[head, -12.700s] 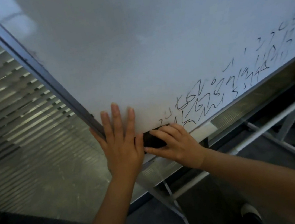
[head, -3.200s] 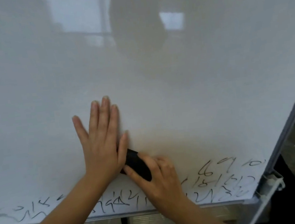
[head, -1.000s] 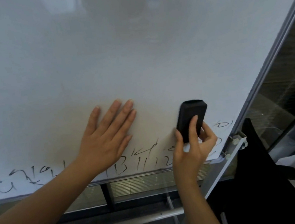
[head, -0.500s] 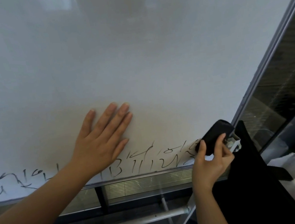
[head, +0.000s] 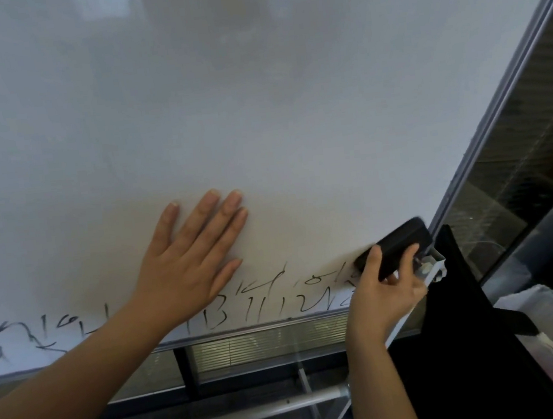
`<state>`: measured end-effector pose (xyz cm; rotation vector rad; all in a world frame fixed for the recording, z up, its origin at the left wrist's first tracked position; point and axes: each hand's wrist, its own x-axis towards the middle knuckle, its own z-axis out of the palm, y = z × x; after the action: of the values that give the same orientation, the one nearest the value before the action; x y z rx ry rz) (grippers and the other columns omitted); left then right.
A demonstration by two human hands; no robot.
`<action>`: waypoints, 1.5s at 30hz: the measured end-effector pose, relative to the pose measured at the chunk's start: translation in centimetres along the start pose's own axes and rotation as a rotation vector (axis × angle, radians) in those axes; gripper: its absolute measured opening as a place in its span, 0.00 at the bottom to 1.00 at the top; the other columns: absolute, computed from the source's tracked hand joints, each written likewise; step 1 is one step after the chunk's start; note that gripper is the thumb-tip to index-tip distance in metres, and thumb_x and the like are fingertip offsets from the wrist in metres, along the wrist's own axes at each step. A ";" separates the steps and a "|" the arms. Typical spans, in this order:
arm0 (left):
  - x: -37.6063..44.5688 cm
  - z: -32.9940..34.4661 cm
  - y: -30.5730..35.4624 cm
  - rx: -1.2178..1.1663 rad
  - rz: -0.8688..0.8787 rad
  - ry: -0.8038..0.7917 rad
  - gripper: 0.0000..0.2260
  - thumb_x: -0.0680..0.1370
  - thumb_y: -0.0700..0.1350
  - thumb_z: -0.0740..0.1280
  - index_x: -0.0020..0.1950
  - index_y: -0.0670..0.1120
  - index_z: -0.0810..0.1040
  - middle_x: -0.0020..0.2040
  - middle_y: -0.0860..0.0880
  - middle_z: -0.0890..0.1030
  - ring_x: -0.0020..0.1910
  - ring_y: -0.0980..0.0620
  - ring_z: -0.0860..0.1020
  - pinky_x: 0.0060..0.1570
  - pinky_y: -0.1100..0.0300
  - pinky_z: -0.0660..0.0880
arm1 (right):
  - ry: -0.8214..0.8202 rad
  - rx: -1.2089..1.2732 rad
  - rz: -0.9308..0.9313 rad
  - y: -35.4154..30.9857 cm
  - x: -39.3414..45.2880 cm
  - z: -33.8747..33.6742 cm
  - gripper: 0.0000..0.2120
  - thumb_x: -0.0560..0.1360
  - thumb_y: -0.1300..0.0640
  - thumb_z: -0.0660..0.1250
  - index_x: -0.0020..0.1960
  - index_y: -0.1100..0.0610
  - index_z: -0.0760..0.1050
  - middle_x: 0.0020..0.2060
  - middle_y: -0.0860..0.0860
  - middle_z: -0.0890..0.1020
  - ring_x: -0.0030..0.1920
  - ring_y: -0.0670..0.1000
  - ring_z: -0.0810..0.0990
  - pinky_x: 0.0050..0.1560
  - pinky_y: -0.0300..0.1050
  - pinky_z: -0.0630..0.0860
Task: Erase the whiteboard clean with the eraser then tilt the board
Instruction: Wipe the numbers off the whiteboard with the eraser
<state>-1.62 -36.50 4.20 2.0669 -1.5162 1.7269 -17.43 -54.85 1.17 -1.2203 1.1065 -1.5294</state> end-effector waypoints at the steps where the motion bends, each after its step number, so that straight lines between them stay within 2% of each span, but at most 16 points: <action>1: 0.0 0.0 -0.1 -0.005 0.001 0.001 0.27 0.84 0.53 0.52 0.79 0.41 0.57 0.80 0.43 0.51 0.79 0.44 0.49 0.76 0.44 0.44 | 0.003 -0.016 0.046 0.9 -0.6 -0.3 0.28 0.75 0.55 0.69 0.73 0.54 0.65 0.55 0.51 0.63 0.53 0.59 0.77 0.56 0.42 0.72; 5: -0.3 -0.2 0.1 -0.028 0.005 -0.006 0.26 0.84 0.52 0.51 0.79 0.41 0.56 0.80 0.43 0.51 0.79 0.44 0.49 0.75 0.44 0.44 | 0.015 -0.019 0.164 1.8 -1.6 -0.7 0.27 0.76 0.53 0.68 0.73 0.51 0.65 0.56 0.51 0.63 0.52 0.58 0.78 0.58 0.49 0.75; 7: -0.2 -0.3 0.1 -0.059 0.001 -0.009 0.26 0.83 0.51 0.52 0.79 0.41 0.55 0.80 0.44 0.50 0.79 0.44 0.49 0.76 0.45 0.44 | 0.013 -0.005 0.139 1.5 -1.9 -0.4 0.27 0.76 0.53 0.68 0.73 0.51 0.64 0.56 0.51 0.64 0.51 0.57 0.78 0.56 0.44 0.75; 10: -0.1 -0.4 0.0 -0.146 0.008 -0.013 0.26 0.83 0.48 0.52 0.80 0.40 0.53 0.80 0.44 0.49 0.79 0.46 0.49 0.76 0.46 0.43 | -0.037 0.040 -0.045 0.4 -3.9 0.4 0.29 0.75 0.60 0.69 0.73 0.54 0.63 0.55 0.54 0.65 0.53 0.57 0.76 0.51 0.29 0.73; 14: -0.4 -1.3 -1.2 -0.284 0.048 -0.024 0.24 0.83 0.43 0.51 0.79 0.39 0.52 0.80 0.45 0.47 0.79 0.46 0.50 0.77 0.47 0.46 | -0.151 -0.002 -0.246 -0.5 -8.4 2.2 0.32 0.72 0.66 0.71 0.72 0.59 0.61 0.56 0.63 0.67 0.54 0.52 0.70 0.56 0.27 0.70; 15: -0.4 -1.7 -1.4 -0.326 0.058 -0.028 0.24 0.84 0.43 0.51 0.79 0.39 0.52 0.80 0.46 0.46 0.79 0.46 0.50 0.77 0.47 0.47 | -0.165 -0.012 -0.278 -0.6 -9.3 2.5 0.33 0.72 0.66 0.72 0.72 0.59 0.61 0.56 0.65 0.68 0.54 0.54 0.70 0.58 0.28 0.70; 18: -1.8 -3.1 -2.9 -0.426 0.070 -0.049 0.22 0.84 0.42 0.52 0.77 0.38 0.54 0.81 0.46 0.46 0.79 0.46 0.51 0.77 0.48 0.50 | -0.191 -0.038 -0.367 -0.9 -11.8 3.6 0.33 0.71 0.66 0.72 0.71 0.59 0.61 0.57 0.68 0.68 0.54 0.63 0.72 0.59 0.46 0.74; 22: -5.7 -4.7 -5.8 -0.417 -0.036 -0.084 0.23 0.82 0.40 0.55 0.76 0.37 0.55 0.78 0.44 0.53 0.79 0.45 0.52 0.77 0.49 0.53 | -0.245 -0.072 -0.451 -0.8 -15.1 4.6 0.32 0.71 0.66 0.72 0.71 0.59 0.62 0.58 0.68 0.67 0.55 0.64 0.72 0.60 0.51 0.74; 25: -9.5 -5.3 -8.2 -0.384 -0.074 -0.109 0.23 0.83 0.42 0.53 0.76 0.37 0.54 0.80 0.45 0.48 0.79 0.45 0.52 0.77 0.49 0.51 | -0.283 -0.065 -0.504 -1.1 -18.1 5.9 0.32 0.71 0.66 0.72 0.71 0.59 0.63 0.58 0.67 0.67 0.56 0.64 0.72 0.59 0.54 0.75; 29: -16.1 -6.7 -12.4 -0.375 -0.175 -0.113 0.23 0.83 0.43 0.53 0.76 0.37 0.54 0.81 0.47 0.46 0.79 0.46 0.51 0.77 0.49 0.50 | -0.178 -0.033 -0.571 -1.3 -21.2 6.7 0.29 0.74 0.63 0.70 0.71 0.60 0.63 0.55 0.68 0.68 0.53 0.65 0.70 0.61 0.48 0.71; 31: -20.0 -8.0 -15.7 -0.347 -0.240 -0.129 0.22 0.83 0.43 0.52 0.76 0.37 0.54 0.81 0.49 0.46 0.79 0.46 0.50 0.77 0.49 0.49 | -0.133 -0.019 -0.603 -1.6 -23.2 6.7 0.28 0.76 0.61 0.69 0.72 0.62 0.62 0.55 0.62 0.67 0.54 0.63 0.69 0.63 0.38 0.64; 33: -24.4 -9.3 -19.6 -0.284 -0.292 -0.131 0.23 0.83 0.44 0.51 0.77 0.38 0.53 0.81 0.50 0.45 0.79 0.47 0.49 0.77 0.47 0.46 | -0.115 0.005 -0.676 -2.5 -26.3 7.1 0.27 0.77 0.59 0.67 0.73 0.64 0.63 0.56 0.56 0.65 0.56 0.62 0.69 0.65 0.36 0.61; 37: -31.0 -11.0 -27.4 -0.138 -0.381 -0.129 0.24 0.84 0.46 0.50 0.79 0.41 0.49 0.80 0.53 0.41 0.79 0.49 0.44 0.76 0.46 0.40 | -0.318 -0.011 -0.972 -4.3 -34.4 9.6 0.24 0.77 0.61 0.67 0.70 0.64 0.65 0.57 0.69 0.69 0.58 0.63 0.68 0.63 0.43 0.66; 39: -33.4 -11.5 -30.5 -0.067 -0.406 -0.124 0.24 0.83 0.45 0.51 0.78 0.41 0.51 0.80 0.55 0.39 0.79 0.51 0.42 0.76 0.45 0.40 | -0.434 -0.055 -1.130 -4.6 -38.2 11.5 0.22 0.76 0.62 0.68 0.68 0.62 0.68 0.59 0.70 0.70 0.58 0.63 0.68 0.58 0.53 0.68; 42: -35.4 -11.5 -33.5 0.009 -0.415 -0.103 0.23 0.83 0.45 0.53 0.77 0.42 0.53 0.79 0.57 0.37 0.78 0.54 0.41 0.75 0.45 0.39 | -0.546 -0.140 -1.306 -4.8 -42.5 14.2 0.21 0.73 0.65 0.69 0.65 0.62 0.73 0.57 0.71 0.74 0.57 0.64 0.70 0.54 0.56 0.67; 45: -35.8 -10.9 -34.7 -0.017 -0.451 -0.006 0.21 0.83 0.42 0.54 0.75 0.40 0.56 0.79 0.51 0.46 0.78 0.53 0.44 0.75 0.45 0.43 | -0.615 -0.163 -1.352 -5.0 -45.5 16.5 0.18 0.74 0.64 0.70 0.63 0.64 0.76 0.55 0.70 0.76 0.52 0.69 0.76 0.49 0.58 0.71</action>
<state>17.97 10.28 -1.48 2.1866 -0.9551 1.5273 5.06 -11.82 -1.76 -2.5803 -0.1559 -1.6859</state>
